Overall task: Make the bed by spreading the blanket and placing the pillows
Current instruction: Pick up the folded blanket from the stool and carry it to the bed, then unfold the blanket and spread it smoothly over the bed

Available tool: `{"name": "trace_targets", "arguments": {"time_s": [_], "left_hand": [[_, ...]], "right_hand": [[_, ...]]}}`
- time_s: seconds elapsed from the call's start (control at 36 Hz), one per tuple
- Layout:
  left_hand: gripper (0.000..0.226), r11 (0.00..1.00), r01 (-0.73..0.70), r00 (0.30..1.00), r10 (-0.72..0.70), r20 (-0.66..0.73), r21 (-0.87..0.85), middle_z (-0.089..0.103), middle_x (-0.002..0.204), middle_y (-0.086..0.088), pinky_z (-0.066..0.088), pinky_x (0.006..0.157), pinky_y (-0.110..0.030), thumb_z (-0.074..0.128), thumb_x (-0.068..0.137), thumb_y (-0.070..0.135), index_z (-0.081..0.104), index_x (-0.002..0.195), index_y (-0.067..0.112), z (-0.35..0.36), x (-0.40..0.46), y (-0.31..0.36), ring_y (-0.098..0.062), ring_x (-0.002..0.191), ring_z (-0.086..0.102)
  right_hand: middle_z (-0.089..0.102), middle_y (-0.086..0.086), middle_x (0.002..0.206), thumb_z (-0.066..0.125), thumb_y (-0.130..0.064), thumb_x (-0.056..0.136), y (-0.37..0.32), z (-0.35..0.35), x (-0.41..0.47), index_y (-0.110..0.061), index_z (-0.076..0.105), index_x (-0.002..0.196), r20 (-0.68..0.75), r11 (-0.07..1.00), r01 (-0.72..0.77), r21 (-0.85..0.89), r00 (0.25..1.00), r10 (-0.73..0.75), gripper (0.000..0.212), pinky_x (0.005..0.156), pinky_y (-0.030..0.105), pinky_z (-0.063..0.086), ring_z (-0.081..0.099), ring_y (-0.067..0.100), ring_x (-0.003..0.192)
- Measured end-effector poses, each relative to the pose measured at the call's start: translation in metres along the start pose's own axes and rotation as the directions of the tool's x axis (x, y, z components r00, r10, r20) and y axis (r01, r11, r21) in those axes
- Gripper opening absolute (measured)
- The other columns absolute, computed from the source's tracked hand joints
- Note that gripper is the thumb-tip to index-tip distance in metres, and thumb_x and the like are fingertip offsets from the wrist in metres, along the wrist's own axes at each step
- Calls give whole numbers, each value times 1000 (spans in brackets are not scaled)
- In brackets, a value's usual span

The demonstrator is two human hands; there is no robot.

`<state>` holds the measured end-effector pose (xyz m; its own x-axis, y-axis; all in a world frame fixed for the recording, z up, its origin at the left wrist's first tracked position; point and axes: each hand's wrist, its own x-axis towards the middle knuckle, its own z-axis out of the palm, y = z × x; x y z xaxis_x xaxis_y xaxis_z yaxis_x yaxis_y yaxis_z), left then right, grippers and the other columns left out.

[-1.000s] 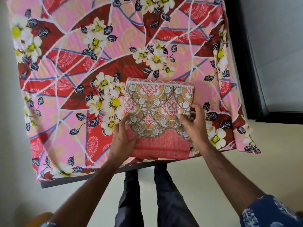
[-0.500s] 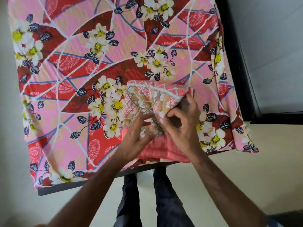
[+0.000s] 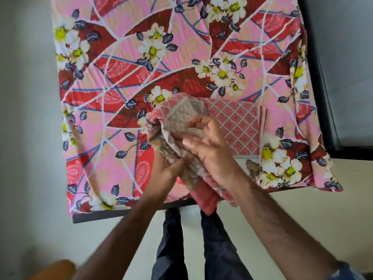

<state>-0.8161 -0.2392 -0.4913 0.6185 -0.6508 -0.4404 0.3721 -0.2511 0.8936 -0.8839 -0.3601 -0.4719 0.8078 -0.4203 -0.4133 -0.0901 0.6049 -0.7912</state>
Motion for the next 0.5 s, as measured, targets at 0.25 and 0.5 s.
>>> {"name": "trace_targets", "arguments": {"time_s": [0.25,0.5], "left_hand": [[45,999,-18,942,28,-335,33,73,108,-11,60,74,-36,68,77,1,58,120,10,-140,22,14,-21,90,71],[40,817,55,803,305,-512,574,63,122,0,54,79,-32,59,87,4,55,124,18,-249,34,-9,-12,99,63]], "right_hand": [[48,-2,132,69,-15,96,49,14,46,-21,57,135,-32,630,26,-776,996,-81,42,100,27,50,56,11,118],[36,2,161,70,-12,90,139,-2,18,-19,56,144,271,143,246,-959,943,193,56,124,50,21,21,28,152]]}}
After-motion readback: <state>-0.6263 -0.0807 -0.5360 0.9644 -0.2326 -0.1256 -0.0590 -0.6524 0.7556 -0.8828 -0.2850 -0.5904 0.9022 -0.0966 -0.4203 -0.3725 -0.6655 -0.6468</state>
